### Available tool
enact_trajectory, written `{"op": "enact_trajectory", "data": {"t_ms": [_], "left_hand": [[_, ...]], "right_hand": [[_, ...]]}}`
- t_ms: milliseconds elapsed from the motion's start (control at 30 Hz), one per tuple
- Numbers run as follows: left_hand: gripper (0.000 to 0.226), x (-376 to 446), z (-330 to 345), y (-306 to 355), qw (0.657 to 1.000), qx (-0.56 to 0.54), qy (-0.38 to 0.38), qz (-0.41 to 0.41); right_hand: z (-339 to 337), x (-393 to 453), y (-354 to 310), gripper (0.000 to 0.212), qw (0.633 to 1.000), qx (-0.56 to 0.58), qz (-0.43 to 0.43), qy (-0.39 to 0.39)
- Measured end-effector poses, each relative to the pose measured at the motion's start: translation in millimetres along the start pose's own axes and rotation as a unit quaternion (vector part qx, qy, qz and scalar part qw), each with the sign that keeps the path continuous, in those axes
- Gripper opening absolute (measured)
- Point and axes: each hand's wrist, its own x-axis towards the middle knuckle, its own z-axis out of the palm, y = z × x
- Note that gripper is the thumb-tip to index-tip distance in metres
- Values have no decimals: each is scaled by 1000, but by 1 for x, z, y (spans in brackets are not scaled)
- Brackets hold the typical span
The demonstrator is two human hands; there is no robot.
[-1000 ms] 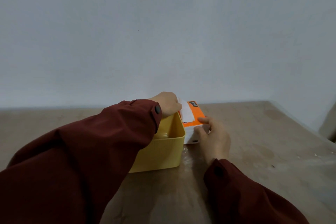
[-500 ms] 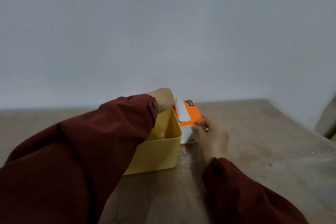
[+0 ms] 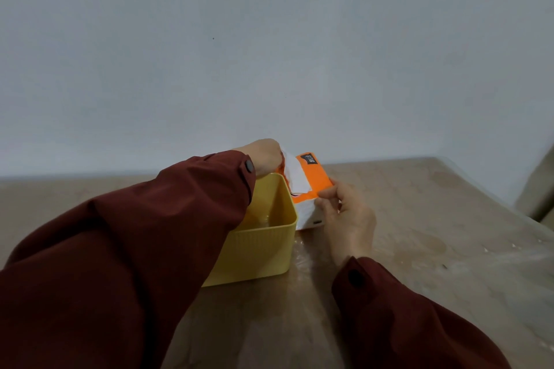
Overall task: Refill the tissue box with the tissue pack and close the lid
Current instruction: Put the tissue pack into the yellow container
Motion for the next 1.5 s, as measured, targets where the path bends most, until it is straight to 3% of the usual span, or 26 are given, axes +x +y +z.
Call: {"op": "enact_trajectory", "data": {"t_ms": [333,467,633,1200,1500], "left_hand": [[17,-2,-1,-4,994,-71,65,41],[25,-5,-6,-6,982,-150,102,55],[15,-13,-14,-6,968,-193,143,79],[15,-67,-53,-17,931,-198,279,128],[11,-102,-60,-29,915,-194,331,128]], "right_hand": [[-1,4,-5,21,998,-3,-52,37],[-1,10,-14,28,998,5,-49,41],[-5,18,-29,31,993,11,-103,62],[-9,19,-84,26,982,99,-154,54],[-11,10,-106,40,977,136,-166,26]]}}
